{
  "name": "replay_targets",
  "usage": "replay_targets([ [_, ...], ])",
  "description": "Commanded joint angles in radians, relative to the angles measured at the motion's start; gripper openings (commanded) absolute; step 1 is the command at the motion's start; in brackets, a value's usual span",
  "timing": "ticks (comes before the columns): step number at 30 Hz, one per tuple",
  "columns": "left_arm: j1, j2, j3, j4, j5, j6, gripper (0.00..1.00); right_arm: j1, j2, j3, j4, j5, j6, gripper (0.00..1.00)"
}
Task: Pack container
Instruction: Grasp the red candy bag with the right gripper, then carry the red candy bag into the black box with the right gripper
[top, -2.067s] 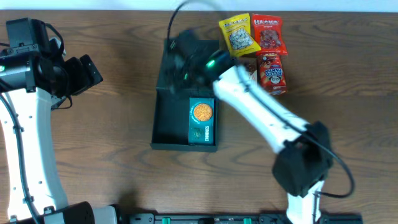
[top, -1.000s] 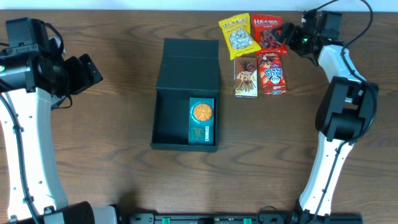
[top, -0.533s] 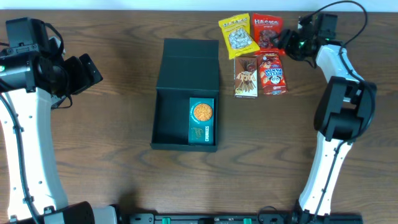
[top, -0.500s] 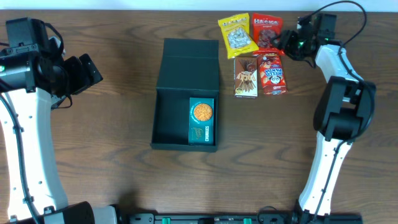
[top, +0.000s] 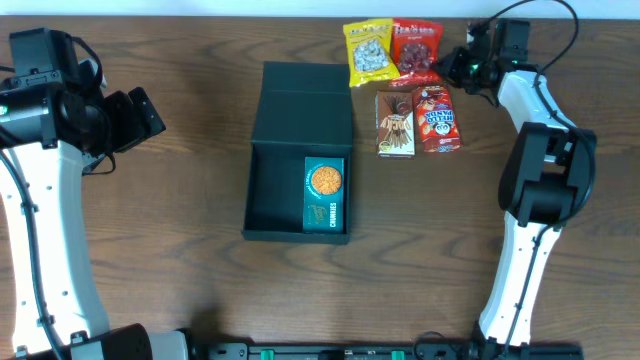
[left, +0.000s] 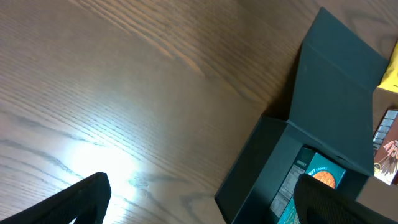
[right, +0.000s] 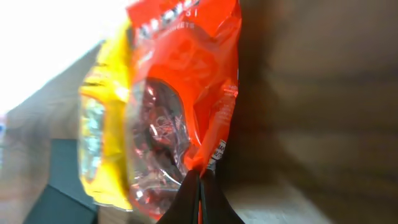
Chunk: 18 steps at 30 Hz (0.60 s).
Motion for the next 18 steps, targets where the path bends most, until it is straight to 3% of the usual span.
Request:
replay_targets([
  [1, 0.003, -0.004, 0.011, 0.003, -0.005, 0.018, 0.95, 0.006, 0.012, 0.032, 0.046, -0.116, 0.048, 0.01],
  [5, 0.003, -0.004, 0.011, 0.003, -0.005, 0.018, 0.95, 0.012, 0.011, 0.145, 0.034, -0.235, 0.070, 0.02],
  [10, 0.003, -0.004, 0.011, 0.008, -0.024, 0.018, 0.95, 0.049, -0.033, 0.306, -0.137, -0.271, 0.029, 0.02],
  [18, 0.003, -0.004, 0.011, 0.026, -0.023, 0.018, 0.95, 0.141, -0.205, 0.401, -0.526, -0.059, -0.204, 0.01],
])
